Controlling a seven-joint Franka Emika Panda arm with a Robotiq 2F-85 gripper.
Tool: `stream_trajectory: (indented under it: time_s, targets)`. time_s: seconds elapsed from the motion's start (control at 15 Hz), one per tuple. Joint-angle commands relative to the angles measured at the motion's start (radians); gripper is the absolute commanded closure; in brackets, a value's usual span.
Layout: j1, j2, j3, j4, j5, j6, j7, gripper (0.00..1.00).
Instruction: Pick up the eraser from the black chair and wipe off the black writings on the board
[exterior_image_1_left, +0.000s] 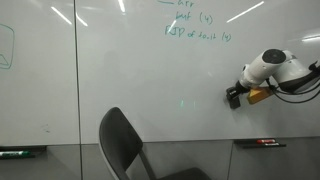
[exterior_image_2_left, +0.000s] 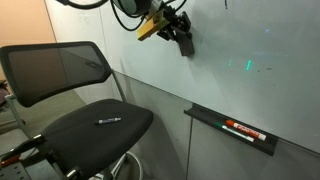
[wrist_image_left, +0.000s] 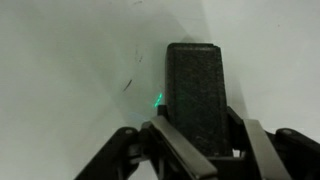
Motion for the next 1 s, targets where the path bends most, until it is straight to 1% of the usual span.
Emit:
stream_trajectory:
  time_s: [0.0, 0.07, 0.33, 0.4, 0.73, 0.8, 0.87, 0.93]
  targets:
    - [-0.005, 0.02, -0.002, 0.081, 0.017, -0.008, -0.01, 0.68]
    - [-0.01, 0.025, -0.006, 0.085, 0.016, -0.014, 0.003, 0.68]
    - [-0.01, 0.027, -0.021, 0.099, -0.031, -0.114, 0.062, 0.68]
    - [-0.012, 0.023, -0.025, 0.097, -0.027, -0.13, 0.055, 0.68]
    - [-0.03, -0.016, -0.056, 0.087, -0.013, -0.152, 0.062, 0.68]
    - [-0.032, -0.022, -0.063, 0.078, 0.007, -0.164, 0.056, 0.68]
    - [-0.033, -0.029, -0.068, 0.058, 0.048, -0.175, 0.003, 0.68]
    - [-0.032, -0.039, -0.07, 0.021, 0.14, -0.192, -0.103, 0.68]
